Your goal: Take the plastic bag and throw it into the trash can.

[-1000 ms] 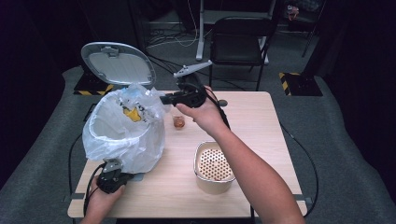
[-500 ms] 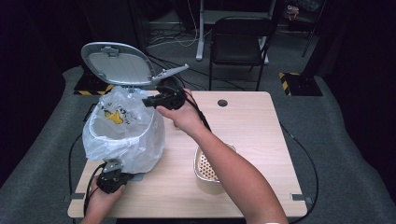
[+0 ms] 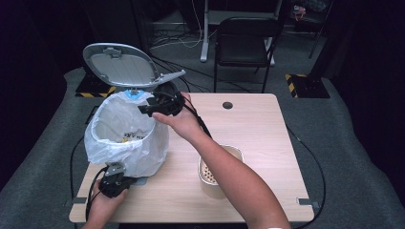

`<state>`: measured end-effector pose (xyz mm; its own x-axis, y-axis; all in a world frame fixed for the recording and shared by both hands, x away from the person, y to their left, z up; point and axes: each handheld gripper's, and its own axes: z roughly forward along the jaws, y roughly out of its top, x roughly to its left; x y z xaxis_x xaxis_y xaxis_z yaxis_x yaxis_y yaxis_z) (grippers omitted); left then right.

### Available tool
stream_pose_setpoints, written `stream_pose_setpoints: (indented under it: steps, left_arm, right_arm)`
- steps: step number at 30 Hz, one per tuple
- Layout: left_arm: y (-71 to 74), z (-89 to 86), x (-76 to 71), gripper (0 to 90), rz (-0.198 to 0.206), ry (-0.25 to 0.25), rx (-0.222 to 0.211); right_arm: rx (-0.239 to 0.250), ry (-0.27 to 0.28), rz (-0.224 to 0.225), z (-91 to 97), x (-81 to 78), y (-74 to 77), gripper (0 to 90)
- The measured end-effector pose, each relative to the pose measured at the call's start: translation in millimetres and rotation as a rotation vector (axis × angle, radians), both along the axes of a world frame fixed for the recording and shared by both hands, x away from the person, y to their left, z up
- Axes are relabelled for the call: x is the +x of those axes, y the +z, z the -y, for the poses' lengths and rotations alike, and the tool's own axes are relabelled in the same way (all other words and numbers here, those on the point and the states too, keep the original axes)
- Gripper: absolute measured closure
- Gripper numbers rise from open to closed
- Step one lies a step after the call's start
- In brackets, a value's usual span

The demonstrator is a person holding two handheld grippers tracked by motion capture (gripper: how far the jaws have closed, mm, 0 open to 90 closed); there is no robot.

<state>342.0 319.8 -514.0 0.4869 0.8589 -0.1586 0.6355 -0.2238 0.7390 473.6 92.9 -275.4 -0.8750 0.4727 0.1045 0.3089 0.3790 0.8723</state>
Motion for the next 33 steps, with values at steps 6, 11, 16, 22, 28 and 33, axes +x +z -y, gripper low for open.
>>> stream_pose_setpoints:
  steps: [6, 11, 16, 22, 28, 33]
  left_arm:
    - [0.2, 1.8, 0.8, 90.0, 0.003, 0.009, 0.003]
    - [0.1, 4.7, 1.6, 90.0, 0.011, 0.017, 0.003]
    - [1.3, 5.7, 5.4, 90.0, -0.001, -0.041, 0.045]
    - [1.2, 9.1, 10.9, 90.0, -0.001, -0.047, 0.041]
    - [1.1, 9.9, 11.9, 90.0, -0.006, -0.036, 0.035]
    - [-1.0, 8.4, 13.0, 90.0, -0.004, -0.012, -0.006]
  right_arm:
    - [-0.014, -0.014, 0.019, 8.3, -4.4, -2.2, 52.9]
    - [-0.050, -0.016, 0.032, 9.8, -8.4, -13.5, 50.1]
    - [-0.043, -0.027, 0.044, 24.2, -11.6, -14.8, 50.2]
    - [-0.037, -0.091, 0.049, 69.7, -10.0, -14.2, 50.4]
    - [-0.101, -0.134, 0.048, 108.5, -10.9, -32.0, 52.1]
    - [-0.132, -0.146, 0.014, 146.9, -15.4, -57.9, 53.1]
